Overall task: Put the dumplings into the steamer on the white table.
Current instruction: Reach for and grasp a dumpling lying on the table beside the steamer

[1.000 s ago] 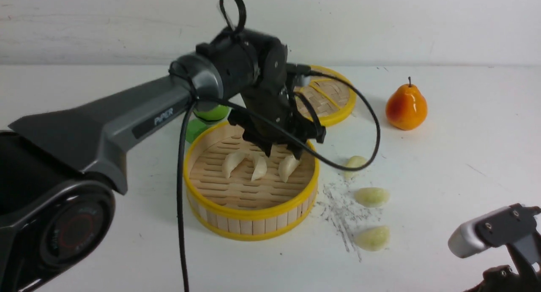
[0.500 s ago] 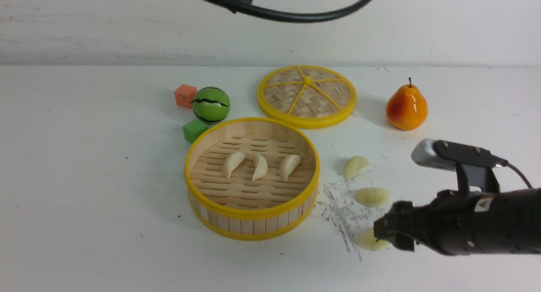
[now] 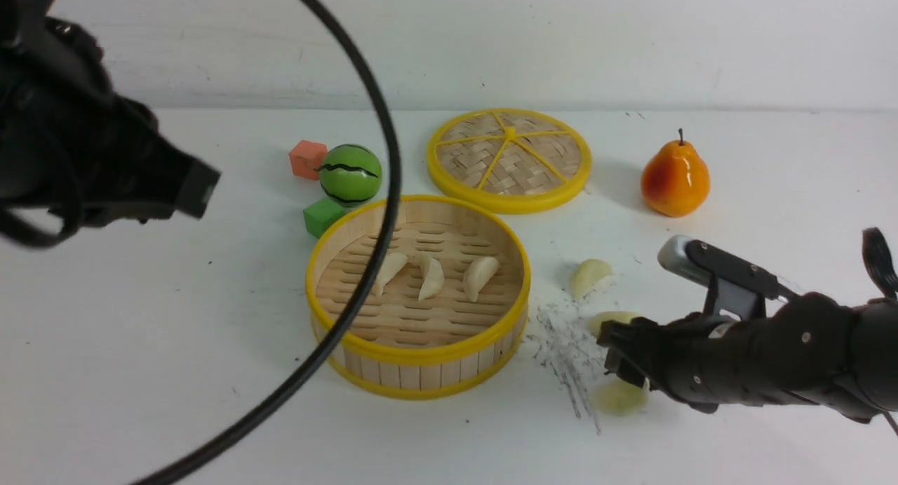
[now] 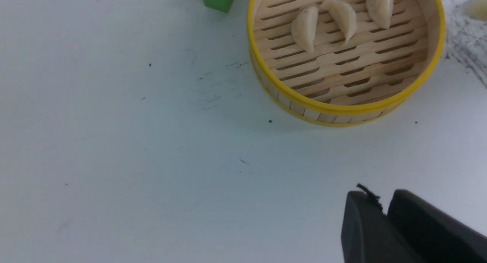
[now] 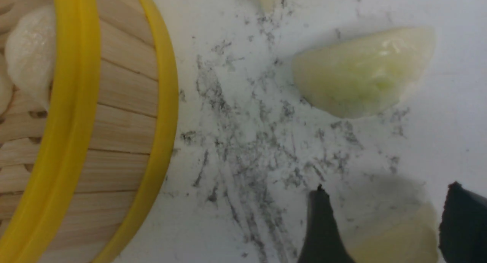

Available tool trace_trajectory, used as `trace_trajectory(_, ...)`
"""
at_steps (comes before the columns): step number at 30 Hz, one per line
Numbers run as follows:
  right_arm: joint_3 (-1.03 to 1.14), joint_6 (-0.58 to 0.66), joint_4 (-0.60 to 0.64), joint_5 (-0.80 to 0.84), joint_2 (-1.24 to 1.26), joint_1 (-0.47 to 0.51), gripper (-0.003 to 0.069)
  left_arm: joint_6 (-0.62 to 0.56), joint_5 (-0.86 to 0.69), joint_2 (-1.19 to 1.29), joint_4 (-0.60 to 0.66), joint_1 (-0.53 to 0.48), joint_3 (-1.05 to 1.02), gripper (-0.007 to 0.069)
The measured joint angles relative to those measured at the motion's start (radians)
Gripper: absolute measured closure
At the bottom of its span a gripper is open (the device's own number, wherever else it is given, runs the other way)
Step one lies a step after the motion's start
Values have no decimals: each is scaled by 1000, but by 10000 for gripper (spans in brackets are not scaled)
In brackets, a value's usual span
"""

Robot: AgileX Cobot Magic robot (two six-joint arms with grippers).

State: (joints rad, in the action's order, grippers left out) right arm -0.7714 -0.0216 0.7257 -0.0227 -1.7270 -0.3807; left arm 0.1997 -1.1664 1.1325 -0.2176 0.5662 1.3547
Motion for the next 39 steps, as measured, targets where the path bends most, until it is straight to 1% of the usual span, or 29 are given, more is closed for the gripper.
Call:
trace_trajectory(2,-16,1,0,23,-20,0,252,14,37,-61,-20,0,-60,533)
trace_trajectory(5,-28,11,-1,33,-30,0,255,38,53,-122,-42,0,-109,533)
trace_trajectory(7,-33,39,-10,43,-37,0,274,63,55,-169,-64,0,-150,531)
trace_trajectory(10,-40,101,-23,73,-39,0,351,104,55,-248,-105,0,-206,530)
trace_trajectory(11,-41,124,-23,85,-39,1,386,124,54,-276,-121,0,-229,529)
trace_trajectory(12,-45,161,-24,103,-39,2,442,154,52,-319,-151,0,-271,526)
trace_trajectory(13,-48,191,-28,119,-39,2,480,180,52,-351,-174,0,-302,524)
trace_trajectory(14,-50,211,-30,128,-39,2,503,203,52,-371,-188,0,-322,523)
trace_trajectory(18,-74,351,-67,199,-40,2,507,333,80,-498,-262,0,-478,523)
trace_trajectory(21,-111,452,-114,281,-47,2,507,424,147,-585,-278,0,-623,523)
trace_trajectory(25,-154,489,-163,367,-54,2,512,487,272,-659,-278,0,-799,515)
trace_trajectory(27,-172,489,-184,397,-60,2,498,502,319,-677,-277,0,-861,514)
trace_trajectory(29,-181,489,-192,420,-60,2,451,515,365,-690,-274,0,-895,512)
trace_trajectory(32,-191,480,-202,471,-61,1,315,525,415,-702,-273,0,-909,512)
trace_trajectory(34,-200,460,-206,506,-61,1,243,527,428,-703,-277,0,-909,510)
trace_trajectory(36,-206,445,-209,538,-61,1,213,528,436,-703,-277,0,-909,508)
trace_trajectory(39,-209,428,-219,568,-61,1,220,528,450,-703,-277,0,-909,503)
